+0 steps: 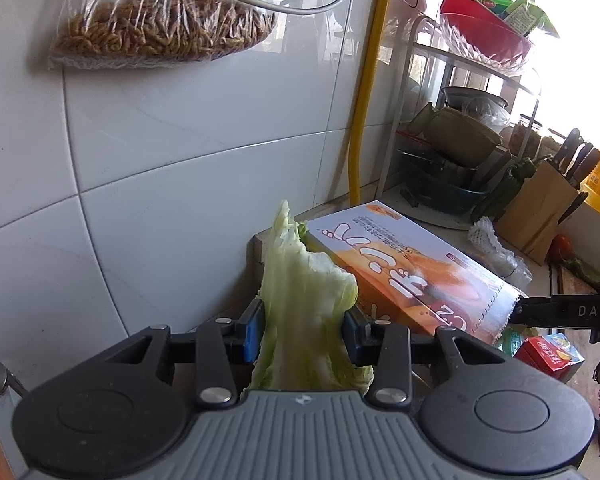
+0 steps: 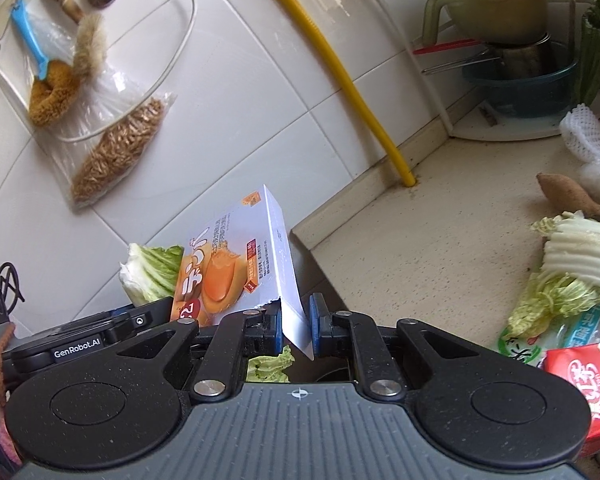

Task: Collect trash
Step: 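Carry the cabbage leaves and snack box with both tools over the bin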

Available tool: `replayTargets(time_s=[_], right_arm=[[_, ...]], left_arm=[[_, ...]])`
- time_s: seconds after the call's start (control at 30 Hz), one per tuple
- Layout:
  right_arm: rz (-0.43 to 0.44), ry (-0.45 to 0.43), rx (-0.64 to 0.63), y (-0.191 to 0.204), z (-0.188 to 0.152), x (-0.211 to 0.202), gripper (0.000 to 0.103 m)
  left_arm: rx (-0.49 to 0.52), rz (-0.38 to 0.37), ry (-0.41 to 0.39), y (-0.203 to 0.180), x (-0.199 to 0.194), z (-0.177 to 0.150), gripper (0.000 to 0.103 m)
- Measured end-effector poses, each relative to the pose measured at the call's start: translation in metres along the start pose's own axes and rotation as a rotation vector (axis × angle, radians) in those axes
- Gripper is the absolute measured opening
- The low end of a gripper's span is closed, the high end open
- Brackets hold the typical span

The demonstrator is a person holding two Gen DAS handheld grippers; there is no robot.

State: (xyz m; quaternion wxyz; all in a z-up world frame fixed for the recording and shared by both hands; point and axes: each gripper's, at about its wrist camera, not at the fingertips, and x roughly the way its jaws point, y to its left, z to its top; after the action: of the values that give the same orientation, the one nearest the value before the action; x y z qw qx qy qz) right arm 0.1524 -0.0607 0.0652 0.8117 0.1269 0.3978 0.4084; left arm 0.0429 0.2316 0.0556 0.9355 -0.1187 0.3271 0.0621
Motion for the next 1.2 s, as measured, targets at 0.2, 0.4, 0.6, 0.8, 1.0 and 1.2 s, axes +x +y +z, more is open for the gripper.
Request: replayTargets(time_s=[0.2,0.4,0.6,0.8,1.0,1.2], right_arm=[[0.001,0.028,-0.012,0.011,-0.005,0.010,0.017],[-0.018,0.058,-0.025,0.022,-0.012,0.018,0.017],[-0.030,0.107,-0.024,0.028,-0.023,0.031,0.017],[-0.032,0.163,-0.046,0.032,-0.029,0.045,0.017],[-0.021,0.231,-0.070,0.032,-0.028,0.060,0.017],[-0.017,0.281,-0.084,0.028,-0.026,0.070,0.017]], left_arm=[[0.002,0.002,0.021,0.008,-0.001,-0.009,0.038],[0.010,0.015,0.054,0.015,0.004,-0.023,0.038],[-0.013,0.041,0.101,0.024,0.012,-0.036,0.038],[-0.053,0.078,0.128,0.030,0.018,-0.046,0.038],[-0.081,0.104,0.157,0.024,0.031,-0.051,0.038],[-0.095,0.125,0.190,0.020,0.041,-0.056,0.038]])
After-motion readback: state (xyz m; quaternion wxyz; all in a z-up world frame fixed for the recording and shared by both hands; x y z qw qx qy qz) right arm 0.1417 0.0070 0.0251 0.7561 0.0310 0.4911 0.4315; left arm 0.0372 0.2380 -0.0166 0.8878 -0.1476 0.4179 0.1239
